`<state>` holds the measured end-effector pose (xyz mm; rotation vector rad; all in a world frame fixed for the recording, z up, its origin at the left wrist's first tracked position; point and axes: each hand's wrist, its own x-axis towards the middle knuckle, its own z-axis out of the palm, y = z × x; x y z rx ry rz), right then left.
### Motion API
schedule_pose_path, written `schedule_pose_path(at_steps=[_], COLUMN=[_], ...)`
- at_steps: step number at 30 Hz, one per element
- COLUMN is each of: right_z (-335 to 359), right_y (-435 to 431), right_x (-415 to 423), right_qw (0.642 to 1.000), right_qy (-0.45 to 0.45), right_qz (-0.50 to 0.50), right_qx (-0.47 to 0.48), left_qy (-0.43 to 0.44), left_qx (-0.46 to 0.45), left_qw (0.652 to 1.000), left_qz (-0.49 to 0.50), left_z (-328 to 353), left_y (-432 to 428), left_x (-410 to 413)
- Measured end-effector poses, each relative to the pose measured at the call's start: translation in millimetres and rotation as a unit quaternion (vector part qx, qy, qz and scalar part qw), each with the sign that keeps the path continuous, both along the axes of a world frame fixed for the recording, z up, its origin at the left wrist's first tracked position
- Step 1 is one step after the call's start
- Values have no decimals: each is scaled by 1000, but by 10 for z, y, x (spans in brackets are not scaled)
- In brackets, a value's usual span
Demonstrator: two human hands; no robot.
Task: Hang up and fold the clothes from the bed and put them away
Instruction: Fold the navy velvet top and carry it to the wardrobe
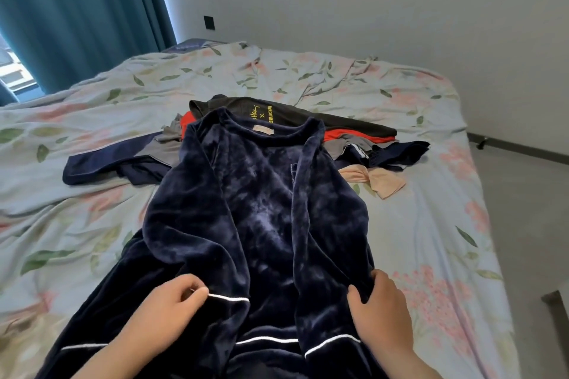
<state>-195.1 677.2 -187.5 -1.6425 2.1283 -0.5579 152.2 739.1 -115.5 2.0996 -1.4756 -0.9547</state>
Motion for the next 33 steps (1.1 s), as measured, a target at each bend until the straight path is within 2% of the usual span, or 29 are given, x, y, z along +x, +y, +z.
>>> schedule_pose_path(at_steps=[3, 5, 10, 15, 33], right_z=[4, 10, 32, 64, 106], right_y=[0, -12, -44, -64, -94], right_x=[40, 47, 59, 90, 138], right_qw=[1000, 1000, 999, 999, 997], right_qy=[13, 16, 13, 31, 48], right_qz=[-12, -15, -21, -27, -37], right_qx=[-6, 0, 23, 25, 43], left_qy=[-93, -119, -149, -168, -147], left_qx=[-20, 2, -23, -31, -35], left_qw=[995, 993, 988, 985, 987], left_qz=[7, 0, 42, 32, 48], left_z=[-61, -136, -162, -166, -216], left_y=[-20, -19, 32, 40, 4], left_x=[-7, -34, 13, 8, -25])
